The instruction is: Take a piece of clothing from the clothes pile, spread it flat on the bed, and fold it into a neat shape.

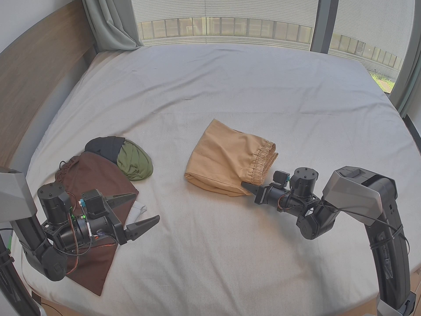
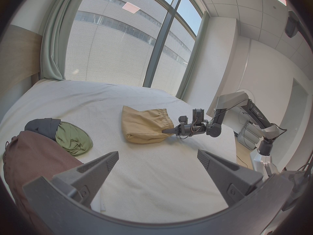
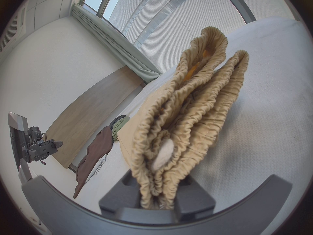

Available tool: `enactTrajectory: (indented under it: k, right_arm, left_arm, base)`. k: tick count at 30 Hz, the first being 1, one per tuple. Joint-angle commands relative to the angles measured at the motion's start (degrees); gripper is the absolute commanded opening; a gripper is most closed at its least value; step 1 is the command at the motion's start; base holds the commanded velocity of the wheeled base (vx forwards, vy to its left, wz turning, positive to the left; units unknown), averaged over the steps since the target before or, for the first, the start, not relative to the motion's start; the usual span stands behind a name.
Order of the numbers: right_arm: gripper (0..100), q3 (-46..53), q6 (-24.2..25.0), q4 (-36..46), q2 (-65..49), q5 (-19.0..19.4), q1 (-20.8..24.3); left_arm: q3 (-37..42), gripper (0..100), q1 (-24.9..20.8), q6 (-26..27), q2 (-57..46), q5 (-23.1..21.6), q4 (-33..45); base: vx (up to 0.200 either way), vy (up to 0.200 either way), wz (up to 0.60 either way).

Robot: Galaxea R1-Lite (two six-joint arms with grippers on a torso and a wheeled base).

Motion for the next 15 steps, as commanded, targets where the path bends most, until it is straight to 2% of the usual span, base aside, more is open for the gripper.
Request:
enactTrajectory:
  k: [1,9,15]
  right_arm:
    - [100,-0.6,0.1,-0.1,0.2,0.0,-0.1]
    - [100,1.5,0.1,-1.1,-0.8,-0.2,-1.3]
    - [100,5.9,-0.1,-2.8,-4.8,-0.2,-4.7]
  left_arm:
    - [0.0,100,0.0,0.0,0.1,0.0,0.0]
    - [0.0,100,-0.1,0.0,0.1,0.0,0.0]
    - [0.0,100,0.0,0.0,-0.1,0.0,0.0]
  base:
    - [0.0,0.0,0.0]
    - [0.0,0.0,0.0]
    - [0.0,0.0,0.0]
